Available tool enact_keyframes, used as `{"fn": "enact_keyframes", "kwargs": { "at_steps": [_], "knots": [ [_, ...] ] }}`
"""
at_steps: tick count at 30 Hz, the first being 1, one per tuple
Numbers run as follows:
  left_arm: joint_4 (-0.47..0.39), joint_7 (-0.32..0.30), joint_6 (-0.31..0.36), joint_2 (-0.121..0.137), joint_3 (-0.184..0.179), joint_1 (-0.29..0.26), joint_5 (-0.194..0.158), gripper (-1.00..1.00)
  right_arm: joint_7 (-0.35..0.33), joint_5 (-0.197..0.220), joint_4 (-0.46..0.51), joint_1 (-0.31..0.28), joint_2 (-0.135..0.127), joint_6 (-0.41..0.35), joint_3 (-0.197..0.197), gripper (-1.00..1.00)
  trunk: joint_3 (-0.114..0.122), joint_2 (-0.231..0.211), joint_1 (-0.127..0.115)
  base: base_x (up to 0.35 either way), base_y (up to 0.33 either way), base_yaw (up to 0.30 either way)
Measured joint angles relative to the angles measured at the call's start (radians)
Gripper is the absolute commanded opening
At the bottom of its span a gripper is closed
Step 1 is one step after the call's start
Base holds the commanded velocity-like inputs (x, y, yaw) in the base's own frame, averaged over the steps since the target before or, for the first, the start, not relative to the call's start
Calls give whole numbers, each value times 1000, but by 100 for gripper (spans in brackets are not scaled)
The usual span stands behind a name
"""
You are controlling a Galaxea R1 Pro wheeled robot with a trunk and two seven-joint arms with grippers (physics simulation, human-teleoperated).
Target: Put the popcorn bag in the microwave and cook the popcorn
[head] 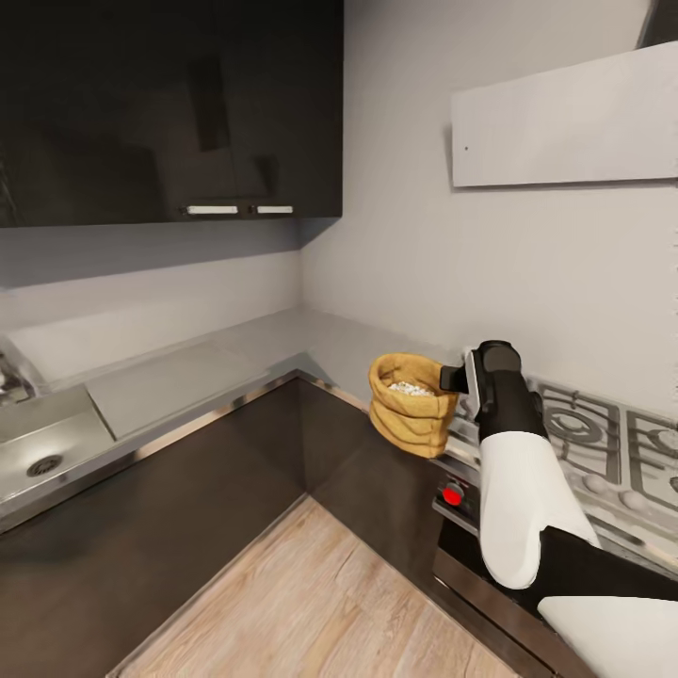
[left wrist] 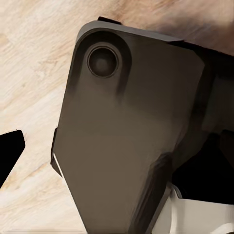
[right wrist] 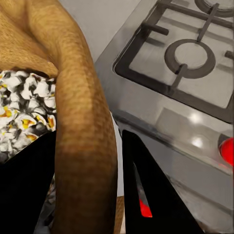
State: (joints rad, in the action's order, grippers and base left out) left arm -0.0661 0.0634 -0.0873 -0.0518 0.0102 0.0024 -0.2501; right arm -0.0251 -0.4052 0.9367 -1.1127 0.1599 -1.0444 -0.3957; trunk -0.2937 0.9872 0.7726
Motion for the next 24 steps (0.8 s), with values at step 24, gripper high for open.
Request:
{"fn": "enact_keyframes", "kwargs": {
  "at_steps": [24],
  "knots": [
    [-1,-1,0,2,-1,0,0,100,4,-6,7,17,-1,0,-2,-100,11,0,-1,-221,79,-205]
  ]
}}
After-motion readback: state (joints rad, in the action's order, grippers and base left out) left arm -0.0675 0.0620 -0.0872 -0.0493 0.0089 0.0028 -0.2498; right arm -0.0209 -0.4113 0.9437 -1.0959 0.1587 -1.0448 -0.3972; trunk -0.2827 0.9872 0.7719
